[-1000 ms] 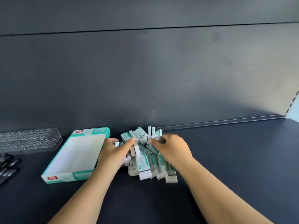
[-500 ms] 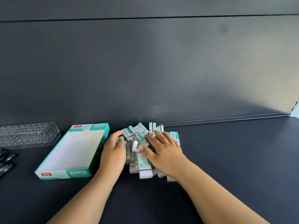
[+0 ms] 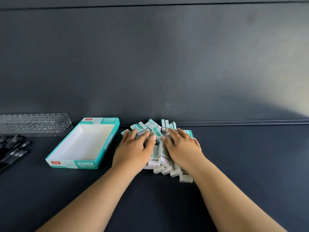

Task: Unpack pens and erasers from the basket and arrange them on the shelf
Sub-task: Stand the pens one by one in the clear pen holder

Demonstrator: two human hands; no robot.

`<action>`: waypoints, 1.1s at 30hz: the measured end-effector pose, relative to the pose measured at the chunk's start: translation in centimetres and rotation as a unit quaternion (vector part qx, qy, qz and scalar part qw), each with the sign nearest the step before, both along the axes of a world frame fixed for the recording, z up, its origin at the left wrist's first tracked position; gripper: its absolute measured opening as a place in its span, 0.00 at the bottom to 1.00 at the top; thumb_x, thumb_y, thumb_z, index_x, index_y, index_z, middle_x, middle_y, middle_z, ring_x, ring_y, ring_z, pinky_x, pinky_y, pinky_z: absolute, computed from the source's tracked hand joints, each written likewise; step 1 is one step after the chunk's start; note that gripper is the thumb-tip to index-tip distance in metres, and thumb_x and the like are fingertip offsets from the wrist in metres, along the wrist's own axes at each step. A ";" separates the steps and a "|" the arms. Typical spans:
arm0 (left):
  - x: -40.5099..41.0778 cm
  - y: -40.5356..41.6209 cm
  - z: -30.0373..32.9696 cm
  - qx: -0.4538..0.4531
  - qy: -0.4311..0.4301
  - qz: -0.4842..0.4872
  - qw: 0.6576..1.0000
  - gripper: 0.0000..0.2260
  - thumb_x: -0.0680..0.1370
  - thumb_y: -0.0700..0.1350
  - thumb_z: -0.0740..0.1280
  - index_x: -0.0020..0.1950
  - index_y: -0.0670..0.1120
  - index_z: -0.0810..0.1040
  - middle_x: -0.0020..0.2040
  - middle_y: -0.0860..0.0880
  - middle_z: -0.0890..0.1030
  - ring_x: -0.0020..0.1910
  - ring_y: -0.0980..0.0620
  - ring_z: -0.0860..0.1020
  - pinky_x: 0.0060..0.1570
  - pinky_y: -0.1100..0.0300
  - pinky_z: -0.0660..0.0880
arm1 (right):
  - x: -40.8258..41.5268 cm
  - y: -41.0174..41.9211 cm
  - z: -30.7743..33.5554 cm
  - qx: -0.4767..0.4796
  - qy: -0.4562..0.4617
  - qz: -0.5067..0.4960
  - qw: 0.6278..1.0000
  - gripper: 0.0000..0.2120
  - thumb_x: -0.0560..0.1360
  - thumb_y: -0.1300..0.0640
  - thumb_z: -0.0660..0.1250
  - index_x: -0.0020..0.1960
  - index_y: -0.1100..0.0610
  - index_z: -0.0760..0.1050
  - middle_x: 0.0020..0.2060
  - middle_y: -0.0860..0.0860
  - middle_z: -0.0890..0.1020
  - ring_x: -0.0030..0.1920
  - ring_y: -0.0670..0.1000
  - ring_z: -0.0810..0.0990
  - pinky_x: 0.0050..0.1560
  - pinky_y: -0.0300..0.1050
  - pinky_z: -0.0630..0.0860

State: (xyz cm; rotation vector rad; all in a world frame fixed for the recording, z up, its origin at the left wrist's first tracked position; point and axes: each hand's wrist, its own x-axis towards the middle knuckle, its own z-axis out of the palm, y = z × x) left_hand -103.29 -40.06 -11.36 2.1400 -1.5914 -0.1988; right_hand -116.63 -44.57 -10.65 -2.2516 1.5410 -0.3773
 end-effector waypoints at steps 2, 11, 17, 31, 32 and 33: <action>0.1 0.1 -0.1 -0.044 0.025 0.014 0.999 0.20 0.80 0.56 0.52 0.70 0.55 0.67 0.73 0.51 0.63 0.73 0.52 0.56 0.68 0.60 0.55 | 0.1 0.2 0.3 -0.016 -0.016 0.004 1.000 0.24 0.79 0.44 0.49 0.73 0.49 0.56 0.74 0.51 0.55 0.74 0.52 0.54 0.73 0.52 0.50; 2.6 8.0 5.5 -0.222 0.065 0.037 0.972 0.13 0.78 0.52 0.60 0.49 0.48 0.82 0.43 0.51 0.82 0.45 0.51 0.77 0.44 0.63 0.69 | 0.9 5.9 5.3 -0.103 -0.077 0.123 0.984 0.15 0.78 0.51 0.57 0.62 0.53 0.72 0.61 0.51 0.74 0.57 0.52 0.74 0.52 0.41 0.68; 9.1 18.4 7.4 -0.256 -0.008 0.096 0.962 0.12 0.74 0.51 0.63 0.45 0.46 0.82 0.42 0.52 0.82 0.42 0.51 0.78 0.38 0.66 0.67 | 7.3 14.3 7.7 -0.169 -0.023 0.270 0.948 0.14 0.77 0.49 0.57 0.59 0.51 0.73 0.58 0.50 0.76 0.57 0.52 0.74 0.54 0.43 0.72; 27.1 44.7 4.7 -0.146 -0.057 0.110 0.982 0.06 0.76 0.43 0.65 0.43 0.53 0.78 0.40 0.66 0.77 0.41 0.72 0.74 0.41 0.80 0.65 | 24.8 32.1 4.1 -0.132 -0.053 0.293 0.946 0.14 0.77 0.46 0.57 0.52 0.51 0.77 0.50 0.48 0.80 0.51 0.50 0.77 0.50 0.44 0.74; 28.2 45.4 4.7 -0.136 -0.049 0.111 0.983 0.06 0.77 0.44 0.64 0.43 0.54 0.78 0.41 0.65 0.78 0.42 0.70 0.75 0.41 0.80 0.65 | 25.7 32.6 4.3 -0.121 -0.051 0.281 0.951 0.14 0.77 0.46 0.57 0.52 0.51 0.77 0.50 0.48 0.80 0.50 0.50 0.78 0.50 0.44 0.75; 29.2 45.8 4.7 -0.129 -0.036 0.114 0.984 0.07 0.77 0.45 0.64 0.43 0.55 0.77 0.42 0.63 0.79 0.42 0.68 0.75 0.40 0.80 0.65 | 26.4 33.0 4.5 -0.114 -0.045 0.271 0.955 0.14 0.77 0.45 0.57 0.52 0.52 0.77 0.49 0.48 0.81 0.50 0.49 0.78 0.50 0.45 0.75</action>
